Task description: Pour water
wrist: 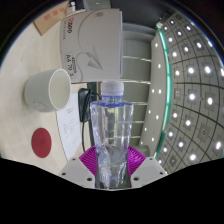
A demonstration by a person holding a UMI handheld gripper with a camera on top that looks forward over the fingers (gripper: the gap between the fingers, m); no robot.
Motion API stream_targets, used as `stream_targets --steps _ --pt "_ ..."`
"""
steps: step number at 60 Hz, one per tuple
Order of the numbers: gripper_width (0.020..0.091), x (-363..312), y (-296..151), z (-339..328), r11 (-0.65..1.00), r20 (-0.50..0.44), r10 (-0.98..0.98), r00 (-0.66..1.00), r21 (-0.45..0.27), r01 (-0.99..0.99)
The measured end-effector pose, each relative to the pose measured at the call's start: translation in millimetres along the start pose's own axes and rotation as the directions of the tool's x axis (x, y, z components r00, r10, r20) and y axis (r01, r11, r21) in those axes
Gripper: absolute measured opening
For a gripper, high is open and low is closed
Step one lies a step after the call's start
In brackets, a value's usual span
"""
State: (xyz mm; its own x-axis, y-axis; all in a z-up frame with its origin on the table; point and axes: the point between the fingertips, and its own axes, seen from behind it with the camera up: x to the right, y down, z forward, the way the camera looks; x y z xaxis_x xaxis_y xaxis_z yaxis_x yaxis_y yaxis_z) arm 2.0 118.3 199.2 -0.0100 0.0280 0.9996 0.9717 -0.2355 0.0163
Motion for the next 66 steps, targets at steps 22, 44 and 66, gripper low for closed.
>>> stream_targets --steps 22,44,66 --pt "0.035 -23.8 -22.5 38.7 0.913 -0.083 -0.385 0.919 0.111 0.393" --pt "0.0351 -9.5 -19.8 35.0 0.988 0.067 -0.012 0.998 0.157 0.002" --pt "0.0352 -21.1 -25.3 14.0 0.507 0.421 0.807 0.414 -0.135 -0.851"
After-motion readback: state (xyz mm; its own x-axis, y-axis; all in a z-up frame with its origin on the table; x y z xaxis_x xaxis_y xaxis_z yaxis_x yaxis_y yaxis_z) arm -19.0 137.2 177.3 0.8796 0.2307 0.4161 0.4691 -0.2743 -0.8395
